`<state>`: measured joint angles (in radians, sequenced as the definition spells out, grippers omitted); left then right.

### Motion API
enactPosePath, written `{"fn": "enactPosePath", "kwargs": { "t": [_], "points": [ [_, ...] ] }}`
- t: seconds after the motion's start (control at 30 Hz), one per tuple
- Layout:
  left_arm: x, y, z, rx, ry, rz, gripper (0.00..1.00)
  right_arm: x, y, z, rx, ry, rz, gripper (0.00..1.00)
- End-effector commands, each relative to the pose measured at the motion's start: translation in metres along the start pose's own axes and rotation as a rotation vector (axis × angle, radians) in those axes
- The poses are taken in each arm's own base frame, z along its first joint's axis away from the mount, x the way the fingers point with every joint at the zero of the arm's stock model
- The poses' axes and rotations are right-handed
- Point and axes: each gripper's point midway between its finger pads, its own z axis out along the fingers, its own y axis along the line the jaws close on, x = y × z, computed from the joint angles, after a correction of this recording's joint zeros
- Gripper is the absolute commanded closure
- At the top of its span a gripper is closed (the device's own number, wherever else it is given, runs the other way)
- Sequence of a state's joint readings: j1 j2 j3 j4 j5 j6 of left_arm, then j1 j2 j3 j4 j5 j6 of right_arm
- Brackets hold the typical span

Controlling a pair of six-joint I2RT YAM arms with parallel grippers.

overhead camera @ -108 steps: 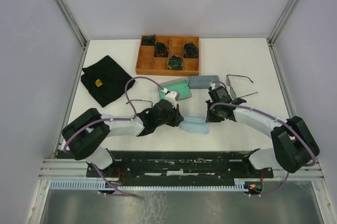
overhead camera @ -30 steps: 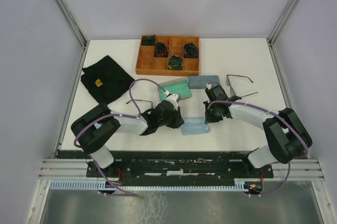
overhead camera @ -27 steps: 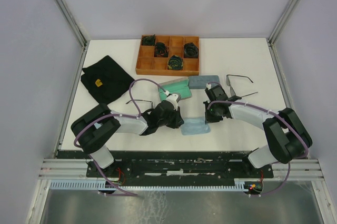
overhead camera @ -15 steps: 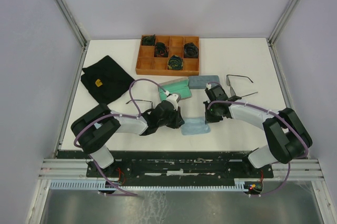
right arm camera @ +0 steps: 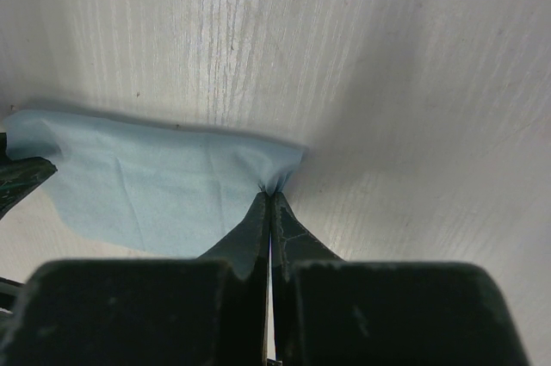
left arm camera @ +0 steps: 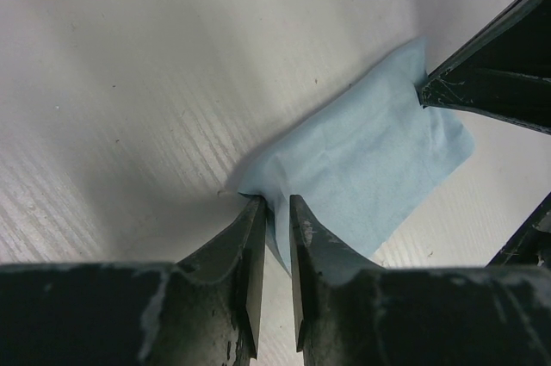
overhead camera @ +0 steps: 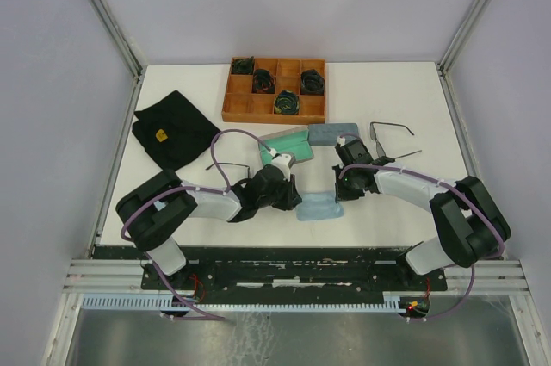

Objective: Organize the sunglasses
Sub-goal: Pick up the glasses cleaning cloth from the center of the board.

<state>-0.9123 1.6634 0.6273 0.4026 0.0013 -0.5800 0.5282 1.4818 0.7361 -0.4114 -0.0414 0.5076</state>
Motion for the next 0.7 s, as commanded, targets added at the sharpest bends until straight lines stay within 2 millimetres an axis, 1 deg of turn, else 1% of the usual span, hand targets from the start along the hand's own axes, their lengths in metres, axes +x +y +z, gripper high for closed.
{"fn": "enactPosePath", "kwargs": {
  "t": [0.0,0.27,0.47,0.67],
  "points": [
    [0.0,0.0,-0.003,-0.012,-0.023,-0.038,0.75,0.005,-0.007,0.0,0.026,0.006,-0.002,1.0],
    [0.0,0.001,-0.008,-0.017,-0.028,-0.039,0.73,0.006,-0.007,0.001,0.024,0.007,-0.001,1.0],
    [-0.002,0.006,-0.013,-0.046,-0.042,-0.037,0.71,0.006,-0.007,0.001,0.022,0.009,-0.001,1.0],
    [-0.001,0.001,-0.011,-0.026,-0.034,-0.03,0.71,0.006,-0.006,0.001,0.018,0.008,-0.001,1.0]
  ]
}}
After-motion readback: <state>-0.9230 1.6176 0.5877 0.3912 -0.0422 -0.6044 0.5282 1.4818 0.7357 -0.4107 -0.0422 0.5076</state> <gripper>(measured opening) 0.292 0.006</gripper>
